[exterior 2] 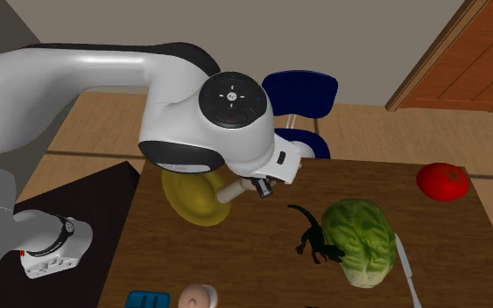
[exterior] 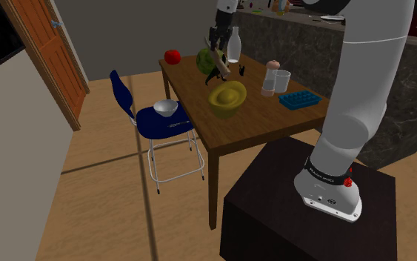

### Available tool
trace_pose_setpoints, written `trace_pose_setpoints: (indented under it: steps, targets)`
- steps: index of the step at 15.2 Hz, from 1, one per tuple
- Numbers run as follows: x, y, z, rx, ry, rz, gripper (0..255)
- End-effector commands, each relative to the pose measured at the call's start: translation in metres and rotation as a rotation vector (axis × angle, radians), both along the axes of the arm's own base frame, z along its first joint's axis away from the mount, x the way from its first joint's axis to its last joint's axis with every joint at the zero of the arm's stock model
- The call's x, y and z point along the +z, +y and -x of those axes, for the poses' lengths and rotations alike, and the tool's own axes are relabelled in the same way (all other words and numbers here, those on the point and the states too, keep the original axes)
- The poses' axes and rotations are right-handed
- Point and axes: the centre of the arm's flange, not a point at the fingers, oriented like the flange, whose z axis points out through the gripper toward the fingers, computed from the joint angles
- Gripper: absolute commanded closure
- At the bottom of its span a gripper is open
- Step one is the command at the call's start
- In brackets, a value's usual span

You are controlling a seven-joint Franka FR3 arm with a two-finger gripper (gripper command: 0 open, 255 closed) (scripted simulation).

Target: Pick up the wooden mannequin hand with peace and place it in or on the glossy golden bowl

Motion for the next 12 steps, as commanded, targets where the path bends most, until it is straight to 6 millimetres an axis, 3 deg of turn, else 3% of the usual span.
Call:
trace_pose_setpoints:
  steps: [1, 12]
  targets:
    - [0.011, -0.001, 0.000, 0.000, 0.000, 0.000, 255]
    - [0.069, -0.001, 0.000, 0.000, 0.000, 0.000, 255]
